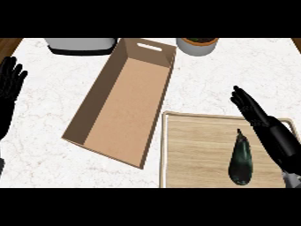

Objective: Pick the eggplant from the tray and place it in the cardboard box

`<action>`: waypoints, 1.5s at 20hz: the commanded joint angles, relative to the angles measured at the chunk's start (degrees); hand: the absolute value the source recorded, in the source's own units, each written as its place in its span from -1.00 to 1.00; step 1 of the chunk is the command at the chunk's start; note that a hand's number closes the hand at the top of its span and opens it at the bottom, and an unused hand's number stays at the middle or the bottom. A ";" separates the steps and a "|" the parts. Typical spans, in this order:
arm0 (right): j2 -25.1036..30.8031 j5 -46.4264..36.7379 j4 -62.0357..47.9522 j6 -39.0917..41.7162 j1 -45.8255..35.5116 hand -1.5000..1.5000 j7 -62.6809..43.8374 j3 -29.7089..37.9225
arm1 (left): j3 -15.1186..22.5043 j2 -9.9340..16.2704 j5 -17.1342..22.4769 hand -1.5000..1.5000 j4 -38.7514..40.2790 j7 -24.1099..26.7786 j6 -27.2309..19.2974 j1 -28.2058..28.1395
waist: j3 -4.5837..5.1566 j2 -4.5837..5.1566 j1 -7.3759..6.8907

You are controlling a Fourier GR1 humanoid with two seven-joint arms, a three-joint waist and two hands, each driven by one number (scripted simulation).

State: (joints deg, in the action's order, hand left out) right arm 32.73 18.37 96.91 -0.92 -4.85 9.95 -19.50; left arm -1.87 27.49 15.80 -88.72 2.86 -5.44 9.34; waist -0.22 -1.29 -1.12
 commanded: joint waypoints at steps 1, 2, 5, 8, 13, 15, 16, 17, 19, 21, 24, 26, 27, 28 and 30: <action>-1.60 1.29 -3.76 1.12 -0.54 -1.00 -0.65 2.67 | -1.56 0.97 -3.83 0.00 1.98 2.88 -0.74 -3.35 | 0.22 1.33 0.80; -1.48 2.98 -3.02 -2.00 0.91 -1.00 -5.59 3.04 | 0.81 0.86 -7.28 0.00 1.91 -1.25 -4.92 -2.79 | 0.20 1.33 1.09; 0.40 8.78 -4.89 -5.39 4.93 -1.00 -13.78 7.96 | -0.09 5.70 -12.59 0.00 5.80 -2.60 -6.78 -7.19 | 0.23 1.42 2.02; 20.38 -16.71 -6.84 1.64 3.21 -1.00 -11.22 -1.75 | 0.91 5.68 -11.72 0.00 7.37 -4.17 -5.07 -7.03 | 1.30 2.08 -0.16; 6.52 -2.21 -7.09 -4.95 14.55 -1.00 -5.91 5.12 | 0.67 4.69 -14.66 0.00 11.90 -5.32 -7.71 -7.26 | 0.17 1.20 2.76; 8.86 1.15 -5.96 -0.58 18.95 -1.00 1.75 8.94 | 3.19 1.78 -18.14 0.00 10.32 -4.81 -11.33 -9.39 | 0.16 1.10 2.67; 9.13 1.32 -8.85 2.68 18.90 -1.00 6.03 9.92 | 3.83 1.44 -18.27 0.00 10.50 -8.46 -10.83 -5.75 | 0.14 1.23 2.41; 6.55 -1.11 -12.55 2.38 18.00 -1.00 8.85 9.32 | 3.48 1.46 -17.64 0.00 9.86 -7.63 -9.09 -6.35 | 0.16 1.27 1.66; 13.53 -2.29 -12.10 7.15 16.68 -1.00 7.61 13.23 | 2.03 2.13 -17.32 0.00 10.04 -7.31 -7.76 -6.52 | 0.20 1.22 1.39; 16.45 -7.95 -10.06 4.68 13.28 -1.00 3.07 11.04 | 2.96 0.77 -18.83 0.00 13.92 -4.58 -8.98 -5.43 | 0.27 1.35 1.22; 23.79 -13.88 -9.79 8.63 12.97 -1.00 -0.18 7.99 | 1.97 2.24 -17.78 0.00 12.90 -4.98 -7.62 -5.11 | 0.33 1.46 0.48; 25.29 -14.13 -9.42 12.38 9.49 -1.00 -4.57 6.65 | 2.59 0.40 -19.08 0.00 16.04 -4.71 -8.90 -2.63 | 0.34 1.66 0.59; 25.74 -13.62 -9.26 14.58 7.18 -1.00 -7.41 6.12 | 2.41 2.32 -18.52 0.00 12.78 -6.59 -7.07 -2.91 | 0.28 1.52 -0.09; 26.72 -12.84 -7.17 16.70 5.50 -1.00 -10.29 5.99 | 2.43 1.99 -19.22 0.00 12.93 -7.62 -7.95 -1.73 | 0.30 1.47 0.16; 27.13 -14.41 -7.57 20.63 3.67 -1.00 -12.48 2.93 | 3.95 -0.63 -19.46 0.00 11.94 -5.95 -8.65 -4.32 | 0.29 1.50 -0.48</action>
State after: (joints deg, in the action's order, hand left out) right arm 57.28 5.51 88.38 13.44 3.53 3.48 -13.60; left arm 1.09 28.36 -3.11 -75.90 -3.29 -13.89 5.55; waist 0.07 0.17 -0.80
